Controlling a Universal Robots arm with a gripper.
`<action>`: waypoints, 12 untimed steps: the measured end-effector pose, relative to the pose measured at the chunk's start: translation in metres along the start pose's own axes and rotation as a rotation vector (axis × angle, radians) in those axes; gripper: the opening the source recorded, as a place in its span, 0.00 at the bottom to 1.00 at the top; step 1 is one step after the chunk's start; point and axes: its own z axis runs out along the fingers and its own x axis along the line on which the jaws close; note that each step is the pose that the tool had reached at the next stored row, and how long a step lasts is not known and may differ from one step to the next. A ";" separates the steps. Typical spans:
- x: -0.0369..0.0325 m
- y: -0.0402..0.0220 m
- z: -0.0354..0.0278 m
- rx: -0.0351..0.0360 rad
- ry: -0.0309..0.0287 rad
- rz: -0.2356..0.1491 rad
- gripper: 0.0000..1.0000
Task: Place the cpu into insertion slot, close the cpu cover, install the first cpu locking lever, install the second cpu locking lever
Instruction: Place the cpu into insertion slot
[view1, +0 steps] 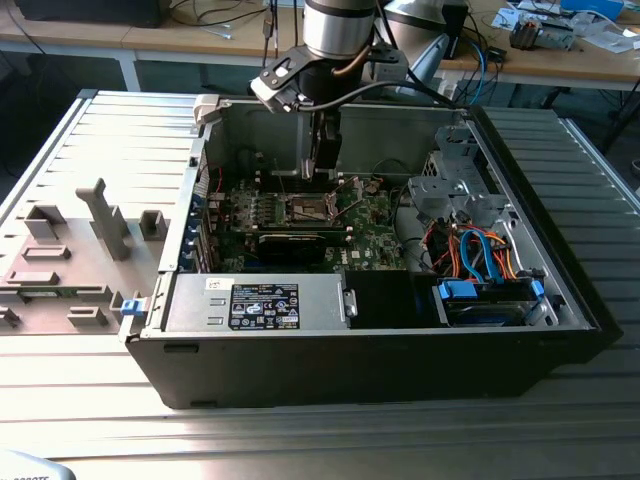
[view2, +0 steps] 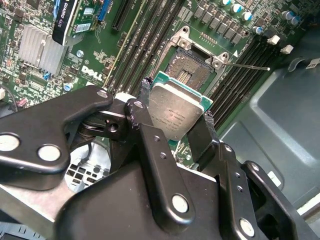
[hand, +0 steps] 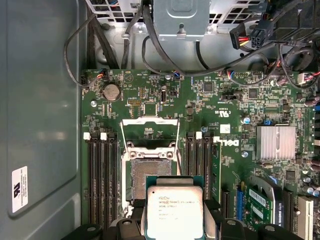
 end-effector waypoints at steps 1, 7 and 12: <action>0.0000 0.0000 0.0001 0.0000 0.0000 0.000 0.55; 0.0000 0.0001 0.0014 0.0000 0.0000 0.000 0.55; 0.0001 -0.0002 0.0019 0.0000 0.0000 0.000 0.55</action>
